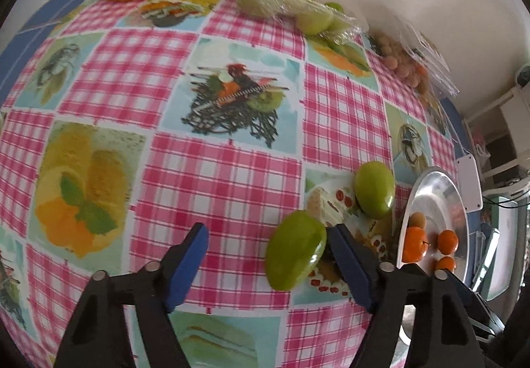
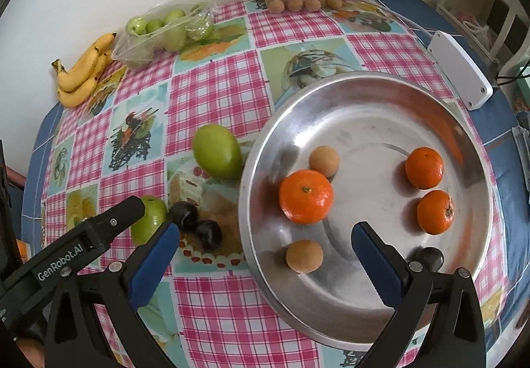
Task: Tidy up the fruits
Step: 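Close the left gripper around a large green fruit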
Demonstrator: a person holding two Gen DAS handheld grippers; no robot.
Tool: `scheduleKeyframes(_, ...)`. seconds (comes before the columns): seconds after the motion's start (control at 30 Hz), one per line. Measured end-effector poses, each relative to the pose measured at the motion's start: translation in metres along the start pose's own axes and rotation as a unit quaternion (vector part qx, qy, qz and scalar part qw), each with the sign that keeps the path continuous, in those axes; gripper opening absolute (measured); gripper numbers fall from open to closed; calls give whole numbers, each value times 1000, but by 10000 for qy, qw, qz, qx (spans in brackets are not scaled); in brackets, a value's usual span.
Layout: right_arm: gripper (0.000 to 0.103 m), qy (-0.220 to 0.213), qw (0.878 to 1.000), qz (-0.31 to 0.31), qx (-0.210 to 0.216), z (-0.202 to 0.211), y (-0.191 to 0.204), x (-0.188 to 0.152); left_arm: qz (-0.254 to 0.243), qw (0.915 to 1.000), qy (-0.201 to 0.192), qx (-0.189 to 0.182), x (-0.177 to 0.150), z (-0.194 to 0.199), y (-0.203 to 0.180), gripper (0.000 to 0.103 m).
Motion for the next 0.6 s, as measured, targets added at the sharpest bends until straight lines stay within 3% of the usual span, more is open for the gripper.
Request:
scheduleKeyframes(0.23,103,18,10000,-57,-47,0,-4,-1,10,9993,254,-282,-9,-10,-10,51)
scheduleKeyframes(0.33,103,37,10000,-83,-40,-1,-5,-2,-59,9995,231,-224,-11,-12,-13,43)
scheduleKeyframes(0.6,103,-24,10000,-9,25,-1,-1,0,26,9997,189,-177,-10,-10,-7,42)
Point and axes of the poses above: each gripper's, at about its wrist camera, not at the fingertips, and z roughly against the way its jaws point, y to its left, x to its top, the point moved 8 cm from there along -z, roughly the way its jaws point, and after that the axes turned 11 degrees about x, right-handed, at the moved point
